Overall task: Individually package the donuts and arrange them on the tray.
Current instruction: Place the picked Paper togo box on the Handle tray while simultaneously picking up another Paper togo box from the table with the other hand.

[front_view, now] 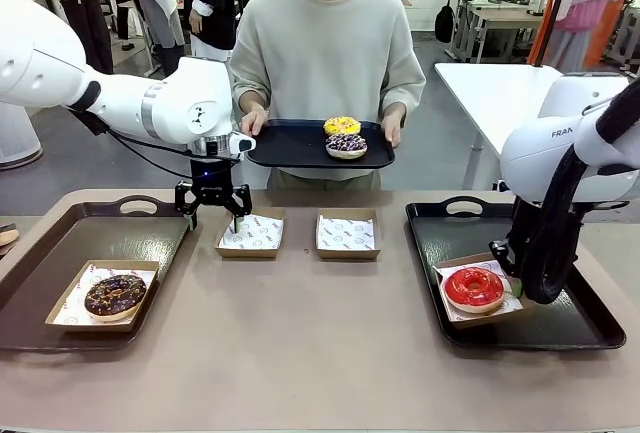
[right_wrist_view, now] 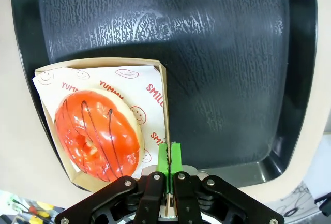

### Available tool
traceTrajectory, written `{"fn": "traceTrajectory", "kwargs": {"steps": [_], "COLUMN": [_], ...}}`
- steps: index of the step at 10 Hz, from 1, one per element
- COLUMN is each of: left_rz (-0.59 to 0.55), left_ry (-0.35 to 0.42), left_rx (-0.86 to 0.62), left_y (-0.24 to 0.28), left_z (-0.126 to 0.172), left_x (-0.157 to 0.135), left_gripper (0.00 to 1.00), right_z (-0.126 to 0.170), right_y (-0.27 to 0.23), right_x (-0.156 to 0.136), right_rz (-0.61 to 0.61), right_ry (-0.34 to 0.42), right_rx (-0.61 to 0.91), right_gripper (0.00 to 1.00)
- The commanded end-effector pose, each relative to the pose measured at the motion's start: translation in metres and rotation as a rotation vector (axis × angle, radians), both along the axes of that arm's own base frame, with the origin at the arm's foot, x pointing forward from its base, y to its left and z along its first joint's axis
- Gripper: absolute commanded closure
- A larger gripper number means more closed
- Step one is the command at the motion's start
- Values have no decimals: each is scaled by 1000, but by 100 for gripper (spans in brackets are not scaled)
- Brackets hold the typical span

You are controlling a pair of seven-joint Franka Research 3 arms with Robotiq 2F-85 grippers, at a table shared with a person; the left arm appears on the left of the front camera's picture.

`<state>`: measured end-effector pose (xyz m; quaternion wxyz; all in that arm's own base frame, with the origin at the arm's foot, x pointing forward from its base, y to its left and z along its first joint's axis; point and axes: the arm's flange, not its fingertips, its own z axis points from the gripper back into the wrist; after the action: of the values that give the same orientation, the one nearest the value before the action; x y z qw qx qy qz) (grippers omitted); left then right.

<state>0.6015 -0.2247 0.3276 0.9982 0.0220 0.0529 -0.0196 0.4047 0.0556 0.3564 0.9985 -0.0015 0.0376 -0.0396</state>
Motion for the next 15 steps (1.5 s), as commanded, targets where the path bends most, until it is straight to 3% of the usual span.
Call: {"fn": "traceTrajectory", "kwargs": {"steps": [1,6,7,8,9,10,11,12,13,14,15], "left_rz": [6,2,-9,-15,-17,-22,-21,-20,-21,-21,-20], "left_ry": [-4,1,-10,-19,-16,-15,-13,-12,-12,-12,-13], "left_rx": [-11,-36,-58,-70,-78,-80,-76,-76,-77,-76,-76], "left_y": [-2,-1,-1,-1,-1,-1,0,0,0,0,0], "left_z": [0,-3,-2,-1,-1,0,-1,-1,0,0,0], "left_x": [4,5,5,5,5,5,6,7,7,8,8], "left_gripper": [0,0,0,28,56,84,100,100,100,91,100], "right_z": [0,-1,-1,-1,-1,-1,-1,-1,0,0,1], "right_y": [7,6,7,7,7,6,5,5,4,4,4], "right_x": [6,4,3,3,3,3,3,3,3,3,3], "right_rz": [-15,-8,4,5,5,3,1,0,0,0,-1], "right_ry": [-9,-3,4,5,6,6,8,6,5,4,3], "right_rx": [23,34,38,38,39,41,44,48,51,53,55], "right_gripper": [98,98,40,38,0,0,0,14,3,0,0]}}
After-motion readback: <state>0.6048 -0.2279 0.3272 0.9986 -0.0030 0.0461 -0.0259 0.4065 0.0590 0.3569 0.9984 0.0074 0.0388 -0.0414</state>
